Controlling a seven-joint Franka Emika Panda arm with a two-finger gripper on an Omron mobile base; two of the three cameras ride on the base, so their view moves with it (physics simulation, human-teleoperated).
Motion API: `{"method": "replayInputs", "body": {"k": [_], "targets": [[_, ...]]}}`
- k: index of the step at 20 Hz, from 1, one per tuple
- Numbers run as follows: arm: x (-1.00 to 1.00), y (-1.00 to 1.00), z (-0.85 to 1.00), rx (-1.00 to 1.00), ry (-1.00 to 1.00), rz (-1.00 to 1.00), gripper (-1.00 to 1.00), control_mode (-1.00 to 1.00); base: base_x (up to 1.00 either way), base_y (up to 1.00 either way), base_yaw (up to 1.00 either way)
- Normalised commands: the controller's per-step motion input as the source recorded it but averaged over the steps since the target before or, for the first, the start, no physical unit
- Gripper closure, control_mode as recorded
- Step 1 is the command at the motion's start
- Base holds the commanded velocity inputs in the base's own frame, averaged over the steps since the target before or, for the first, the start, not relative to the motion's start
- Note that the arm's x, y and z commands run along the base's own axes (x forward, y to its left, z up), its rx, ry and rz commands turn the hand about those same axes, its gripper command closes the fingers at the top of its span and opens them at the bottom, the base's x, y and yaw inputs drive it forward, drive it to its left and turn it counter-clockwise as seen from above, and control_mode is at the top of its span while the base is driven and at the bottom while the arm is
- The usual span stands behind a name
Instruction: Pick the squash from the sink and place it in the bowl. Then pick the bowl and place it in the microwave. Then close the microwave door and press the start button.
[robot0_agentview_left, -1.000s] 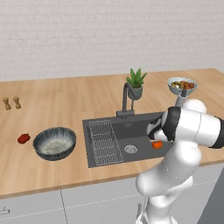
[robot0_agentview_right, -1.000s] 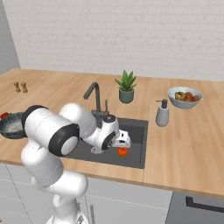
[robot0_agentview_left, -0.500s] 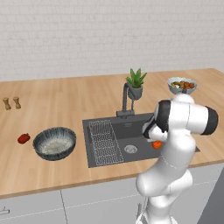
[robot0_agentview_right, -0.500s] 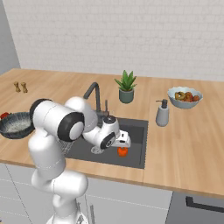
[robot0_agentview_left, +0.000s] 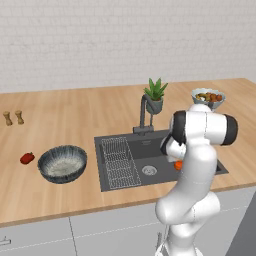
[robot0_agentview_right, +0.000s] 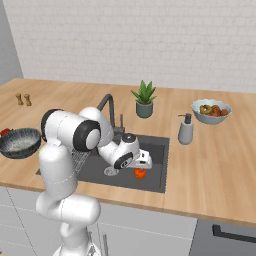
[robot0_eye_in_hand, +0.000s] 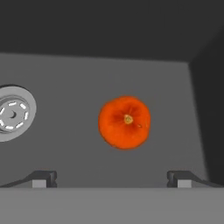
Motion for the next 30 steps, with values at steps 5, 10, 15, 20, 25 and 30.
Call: {"method": "replayInputs", "body": {"k": [5,10,15,20,25,30], "targets": [[0.14,-0.07,-0.14,0.0,0.0,0.0,-1.0,-1.0,0.0,0.0,0.0],[0.15,0.0,-0.2,0.0,0.0,0.0,-1.0,-1.0,0.0,0.0,0.0],[0.12,0.0,-0.18,0.0,0.0,0.0,-1.0,-1.0,0.0,0.0,0.0],[0.01,-0.11,-0.09,0.0,0.0,0.0,-1.0,-1.0,0.0,0.0,0.0],[0.1,-0.03,-0.14,0.0,0.0,0.0,-1.0,-1.0,0.0,0.0,0.0],[0.1,0.0,-0.12,0.0,0.0,0.0,-1.0,-1.0,0.0,0.0,0.0]]}}
